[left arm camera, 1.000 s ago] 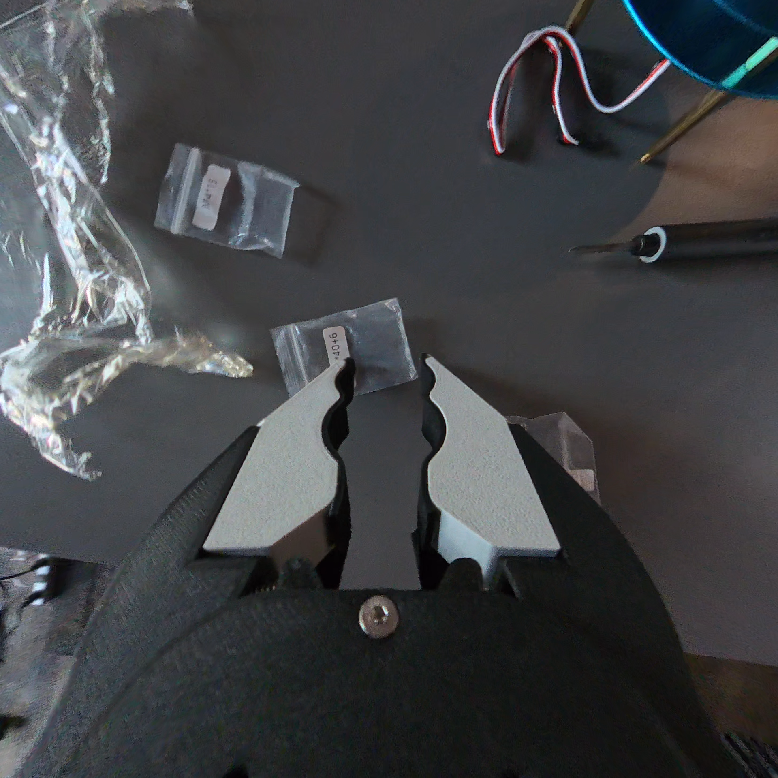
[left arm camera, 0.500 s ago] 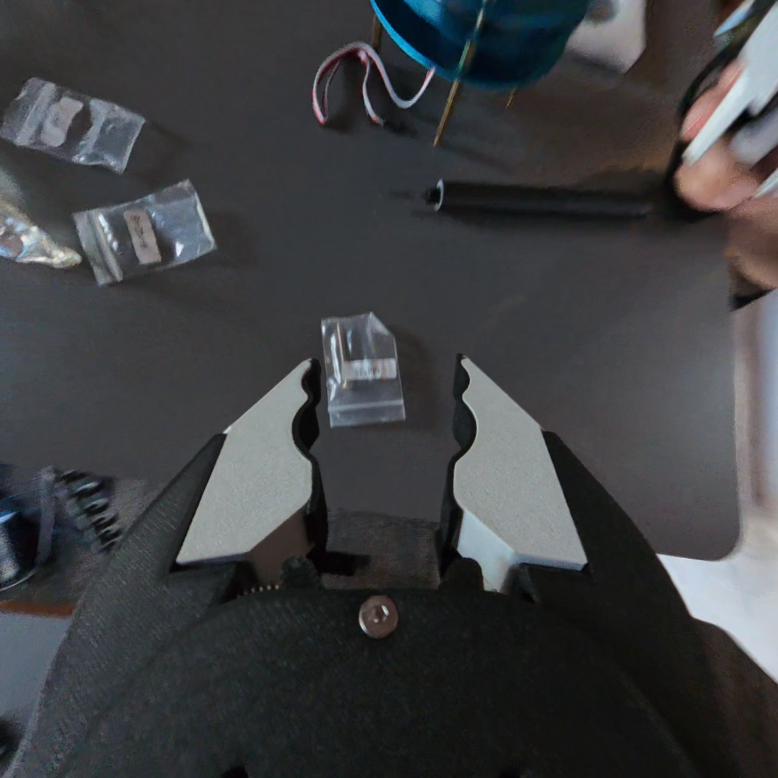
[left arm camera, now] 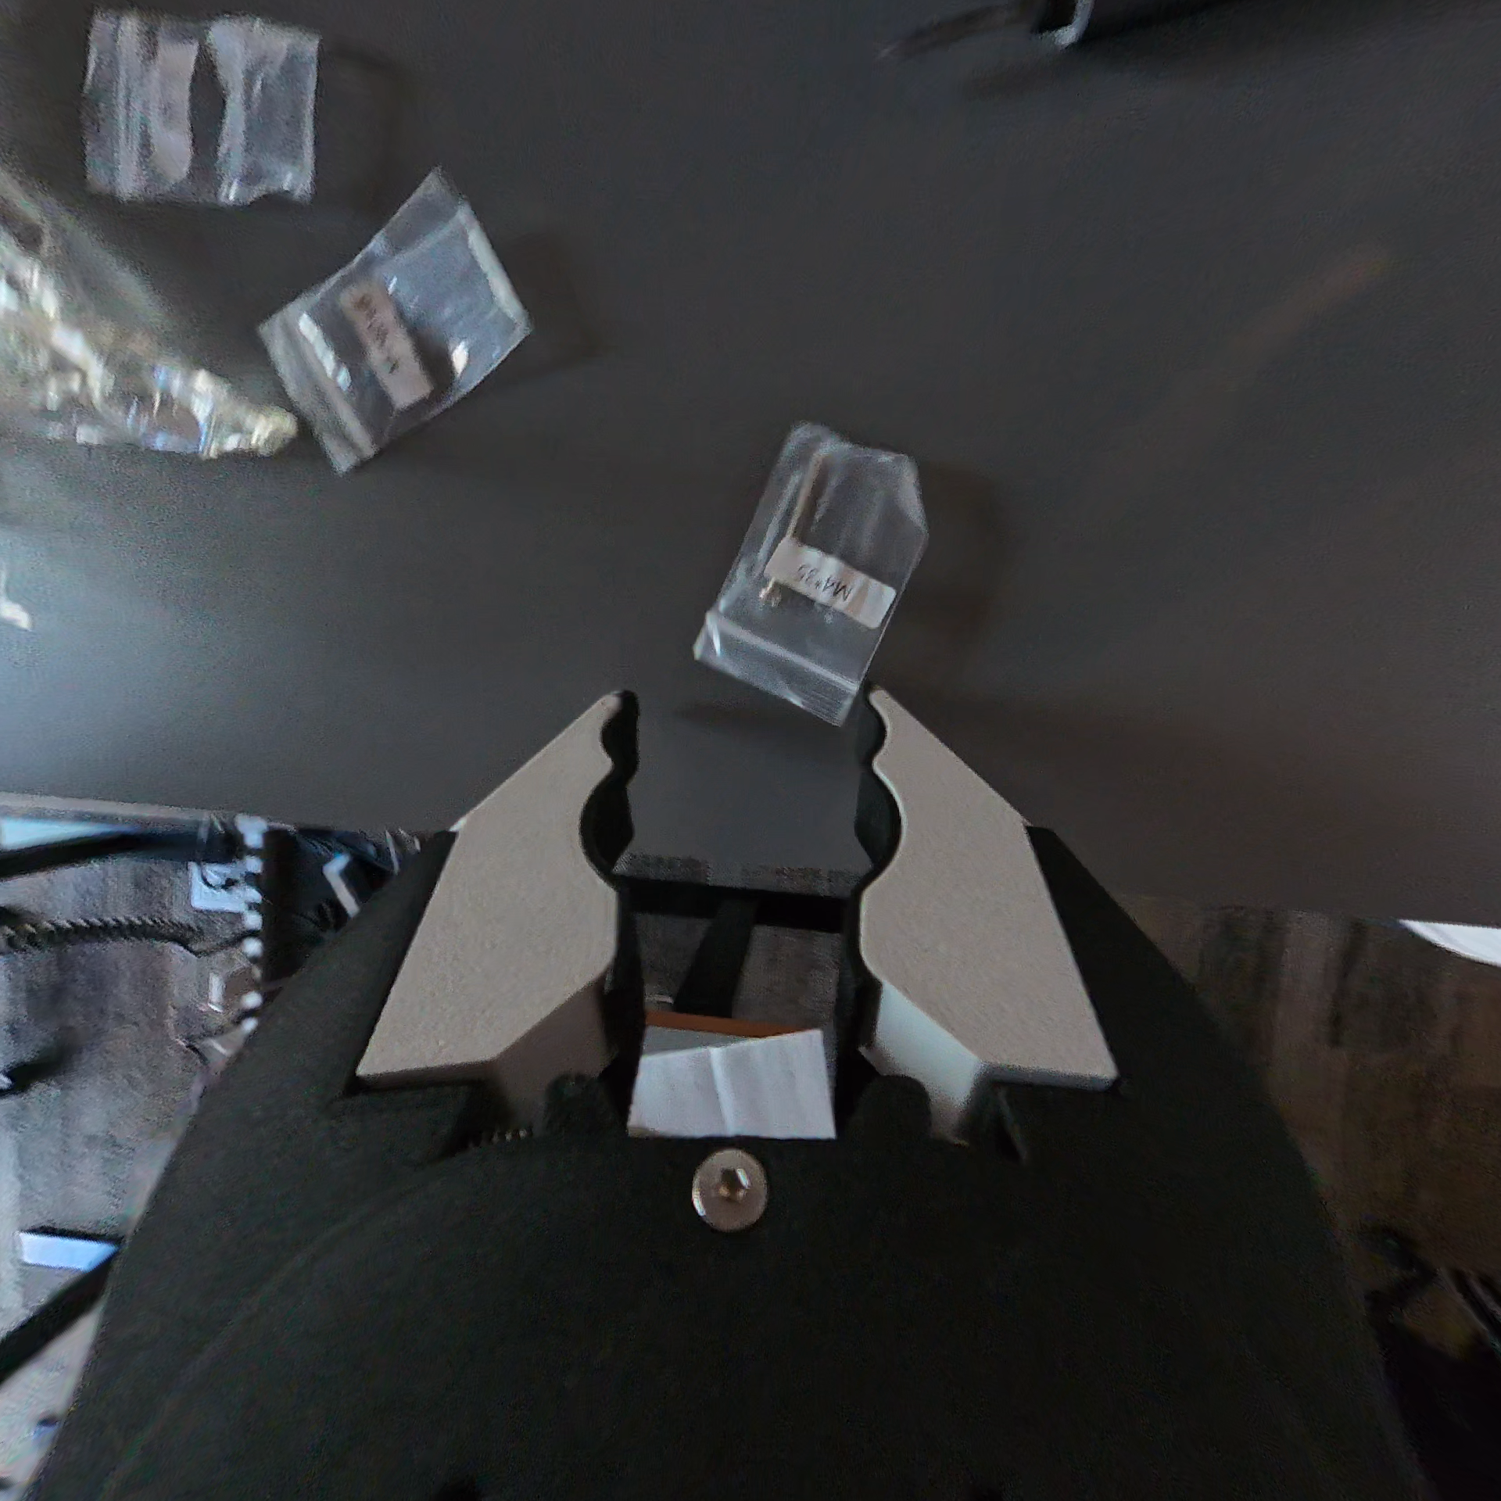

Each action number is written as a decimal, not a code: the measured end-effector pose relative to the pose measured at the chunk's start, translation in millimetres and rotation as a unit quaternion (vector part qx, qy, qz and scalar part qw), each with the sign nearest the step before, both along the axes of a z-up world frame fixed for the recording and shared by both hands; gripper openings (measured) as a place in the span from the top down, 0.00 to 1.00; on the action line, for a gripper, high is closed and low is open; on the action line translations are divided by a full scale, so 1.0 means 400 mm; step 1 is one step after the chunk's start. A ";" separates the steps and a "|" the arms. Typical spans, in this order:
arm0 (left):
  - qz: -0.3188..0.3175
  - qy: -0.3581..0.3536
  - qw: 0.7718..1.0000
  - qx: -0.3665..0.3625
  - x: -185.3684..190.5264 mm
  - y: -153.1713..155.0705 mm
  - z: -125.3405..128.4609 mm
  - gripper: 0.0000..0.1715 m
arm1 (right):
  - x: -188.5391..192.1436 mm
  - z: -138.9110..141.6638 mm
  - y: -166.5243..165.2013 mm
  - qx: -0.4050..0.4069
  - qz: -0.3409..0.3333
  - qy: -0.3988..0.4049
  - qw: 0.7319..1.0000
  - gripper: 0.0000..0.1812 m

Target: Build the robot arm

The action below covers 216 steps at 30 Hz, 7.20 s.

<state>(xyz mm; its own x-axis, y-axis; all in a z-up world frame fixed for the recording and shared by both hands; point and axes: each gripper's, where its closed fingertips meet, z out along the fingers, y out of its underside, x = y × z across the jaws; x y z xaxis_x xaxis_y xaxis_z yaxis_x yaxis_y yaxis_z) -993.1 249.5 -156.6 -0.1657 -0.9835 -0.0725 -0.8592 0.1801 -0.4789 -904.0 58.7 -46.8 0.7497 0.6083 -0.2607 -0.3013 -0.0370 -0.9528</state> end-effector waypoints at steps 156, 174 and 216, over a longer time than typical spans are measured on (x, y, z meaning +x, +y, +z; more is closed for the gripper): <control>0.455 -0.350 0.818 0.011 -2.664 0.855 -0.592 0.97 | -2.103 -0.918 1.070 -0.255 -0.171 -0.044 0.951 0.95; 0.485 -0.369 0.793 0.015 -2.687 0.737 -0.658 0.93 | -2.118 -0.992 0.986 -0.267 -0.160 -0.083 0.947 0.93; 0.732 -0.252 0.600 -0.202 -3.367 0.495 -0.865 0.87 | -1.932 -0.991 1.599 -0.361 -0.200 -0.196 0.890 0.79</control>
